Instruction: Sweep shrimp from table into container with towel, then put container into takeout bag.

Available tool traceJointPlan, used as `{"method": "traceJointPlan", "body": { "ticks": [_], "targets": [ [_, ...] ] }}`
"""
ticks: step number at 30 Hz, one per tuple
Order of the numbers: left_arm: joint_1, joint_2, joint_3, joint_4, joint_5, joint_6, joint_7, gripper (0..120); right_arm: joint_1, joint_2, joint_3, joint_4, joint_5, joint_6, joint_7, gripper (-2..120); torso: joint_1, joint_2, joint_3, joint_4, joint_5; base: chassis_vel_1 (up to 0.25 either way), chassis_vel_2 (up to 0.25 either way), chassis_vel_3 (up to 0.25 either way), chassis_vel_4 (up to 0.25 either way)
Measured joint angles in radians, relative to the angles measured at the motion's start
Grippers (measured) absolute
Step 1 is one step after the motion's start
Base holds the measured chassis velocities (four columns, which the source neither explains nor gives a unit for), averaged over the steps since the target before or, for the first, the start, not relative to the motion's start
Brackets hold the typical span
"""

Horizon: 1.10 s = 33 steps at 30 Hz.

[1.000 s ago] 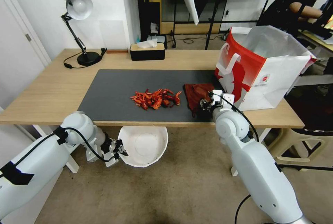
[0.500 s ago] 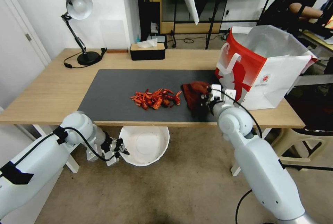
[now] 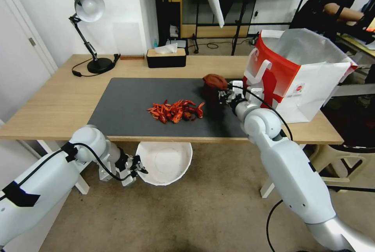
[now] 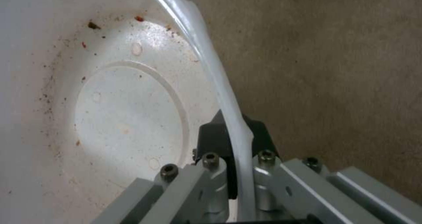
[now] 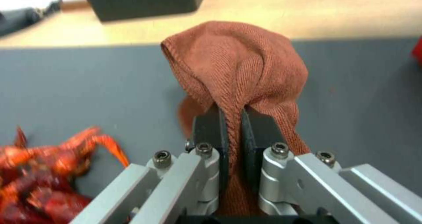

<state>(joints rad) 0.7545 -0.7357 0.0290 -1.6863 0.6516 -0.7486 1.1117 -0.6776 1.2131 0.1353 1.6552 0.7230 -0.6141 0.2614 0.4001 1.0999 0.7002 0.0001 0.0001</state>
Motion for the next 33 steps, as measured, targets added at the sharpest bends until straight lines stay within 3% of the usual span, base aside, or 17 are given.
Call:
{"method": "traceJointPlan", "body": {
  "ticks": [12, 25, 33],
  "targets": [
    [-0.058, -0.013, 0.025, 0.04, -0.026, -0.013, 0.011, 0, -0.016, 0.005, -0.088, 0.021, 0.012, -0.048, -0.025, 4, 0.0, 0.0, 0.0, -0.0001, -0.0001, 0.0, 0.0, 0.0, 0.0],
    [-0.068, -0.016, 0.022, 0.048, -0.046, -0.009, 0.017, 0, -0.05, 0.008, -0.147, 0.085, 0.018, -0.063, -0.007, 4, 0.0, 0.0, 0.0, -0.0001, -0.0001, 0.0, 0.0, 0.0, 0.0],
    [-0.072, -0.011, 0.02, 0.048, -0.073, -0.005, 0.067, 0, -0.083, 0.002, -0.172, 0.147, 0.024, -0.07, 0.021, 4, 0.0, 0.0, 0.0, -0.0001, -0.0001, 0.0, 0.0, 0.0, 0.0]
  ]
}}
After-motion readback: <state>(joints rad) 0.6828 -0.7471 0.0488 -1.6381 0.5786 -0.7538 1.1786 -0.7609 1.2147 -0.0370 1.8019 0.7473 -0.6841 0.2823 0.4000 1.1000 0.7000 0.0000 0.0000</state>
